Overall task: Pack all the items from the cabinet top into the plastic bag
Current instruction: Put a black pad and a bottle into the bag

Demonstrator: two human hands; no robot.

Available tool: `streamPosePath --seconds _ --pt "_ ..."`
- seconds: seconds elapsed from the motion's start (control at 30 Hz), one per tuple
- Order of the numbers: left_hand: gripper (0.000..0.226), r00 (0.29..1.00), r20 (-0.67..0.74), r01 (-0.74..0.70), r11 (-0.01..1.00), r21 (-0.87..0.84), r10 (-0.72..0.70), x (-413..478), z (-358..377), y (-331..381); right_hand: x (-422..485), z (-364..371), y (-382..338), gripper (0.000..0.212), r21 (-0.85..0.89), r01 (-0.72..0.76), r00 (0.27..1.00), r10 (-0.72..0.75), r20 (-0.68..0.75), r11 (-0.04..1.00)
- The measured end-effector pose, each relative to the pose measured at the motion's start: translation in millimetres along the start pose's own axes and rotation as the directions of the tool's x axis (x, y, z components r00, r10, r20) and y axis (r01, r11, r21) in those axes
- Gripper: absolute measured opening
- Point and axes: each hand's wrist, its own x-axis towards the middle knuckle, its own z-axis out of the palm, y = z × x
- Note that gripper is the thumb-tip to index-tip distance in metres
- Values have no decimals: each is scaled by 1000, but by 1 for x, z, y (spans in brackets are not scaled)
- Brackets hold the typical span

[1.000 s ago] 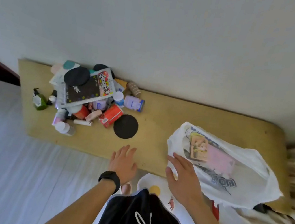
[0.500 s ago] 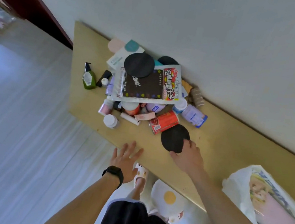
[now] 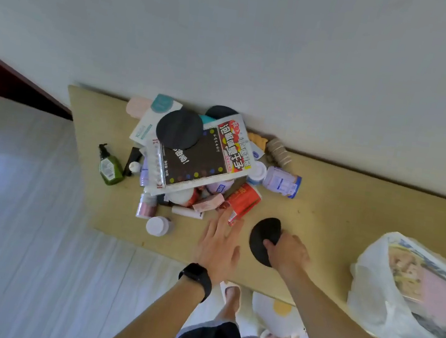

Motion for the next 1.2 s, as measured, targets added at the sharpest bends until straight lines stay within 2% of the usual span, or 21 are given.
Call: streamPosePath --seconds 0.07,0.13,0.27,0.43,0.6,0.73,0.77,0.83,0.9,0.97,1.07,1.2 --pt "85 998 -64 -17 997 79 22 30 -9 10 -16 4 21 40 73 -14 998 9 62 997" --pt "89 998 -57 -2 981 196 13 54 -15 18 -33 6 44 41 195 -49 992 26 123 980" --pt "86 998 -32 69 912 404 -62 72 -17 28 -72 -1 82 35 458 -32 996 -9 86 888" --pt "82 1000 -1 13 935 354 -14 66 -4 48 -122 -17 124 33 649 -20 999 42 -18 761" --pt "85 992 86 70 972 225 -92 58 10 66 -162 -36 148 19 696 -1 992 88 -90 718" --pt "88 975 167 104 962 253 -149 60 15 72 -186 -42 168 14 769 32 980 131 -150 638" --pt "88 962 207 129 966 225 -177 62 14 74 -191 -41 175 14 784 40 975 147 -166 619" --pt "83 922 302 241 970 42 -242 67 10 78 -196 -39 187 10 815 42 970 173 -173 577" --pt "76 882 399 342 922 -180 -250 66 6 83 -196 -38 199 11 845 42 968 188 -167 534" --pt "76 868 450 384 857 -344 -208 56 2 96 -194 -42 214 11 874 35 971 192 -145 485" --pt "78 910 376 368 760 -536 -176 41 -9 136 -187 -53 242 15 894 28 977 177 -119 447" --pt "74 961 261 260 644 -720 -96 25 -35 224 -178 -72 290 23 899 38 978 169 -124 437"
